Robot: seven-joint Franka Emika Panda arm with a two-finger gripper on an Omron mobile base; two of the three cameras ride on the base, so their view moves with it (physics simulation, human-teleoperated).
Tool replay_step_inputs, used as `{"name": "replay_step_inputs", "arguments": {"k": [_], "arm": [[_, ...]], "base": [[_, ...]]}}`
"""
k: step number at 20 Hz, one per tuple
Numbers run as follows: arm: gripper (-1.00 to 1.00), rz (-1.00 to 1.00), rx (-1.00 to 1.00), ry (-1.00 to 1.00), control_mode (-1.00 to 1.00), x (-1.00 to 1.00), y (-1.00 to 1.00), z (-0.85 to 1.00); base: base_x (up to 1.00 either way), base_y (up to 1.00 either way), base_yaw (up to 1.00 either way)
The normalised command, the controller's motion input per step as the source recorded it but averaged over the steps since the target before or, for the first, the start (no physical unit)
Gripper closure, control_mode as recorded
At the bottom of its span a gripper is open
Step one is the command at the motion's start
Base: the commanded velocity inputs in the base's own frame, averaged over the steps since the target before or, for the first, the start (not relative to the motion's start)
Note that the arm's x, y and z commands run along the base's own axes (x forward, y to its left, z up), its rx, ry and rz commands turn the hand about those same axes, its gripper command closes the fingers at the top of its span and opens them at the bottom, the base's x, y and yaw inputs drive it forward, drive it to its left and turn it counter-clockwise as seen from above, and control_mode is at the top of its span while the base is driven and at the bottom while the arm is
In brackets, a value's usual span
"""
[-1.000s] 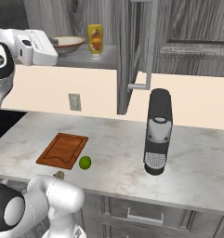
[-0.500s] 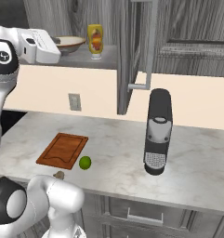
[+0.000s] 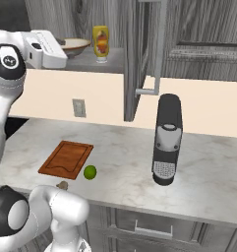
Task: Open the cabinet. Place the bowl and condiment on the counter. Then place the lime and garlic on the cutting board.
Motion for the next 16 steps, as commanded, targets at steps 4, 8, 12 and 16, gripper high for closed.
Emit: {"name": "replay_step_inputs", "arguments": {"k": [4,8,12,16], "arm": [[-1.0,0.02,0.0,-0.02,-1.0,0.13,0.0,0.0],[-1.0,0.0,0.0,0.0,-1.0,0.08,0.0,0.0],[-1.0,0.0,0.0,0.0,-1.0,0.05,0.0,0.0],[-1.0,0.0,-0.01,0.0,-1.0,0.03,0.0,0.0]], "base": [[0.0,0.0,0.0],[0.0,0.0,0.0],[0.0,0.0,0.0],[0.0,0.0,0.0]]}}
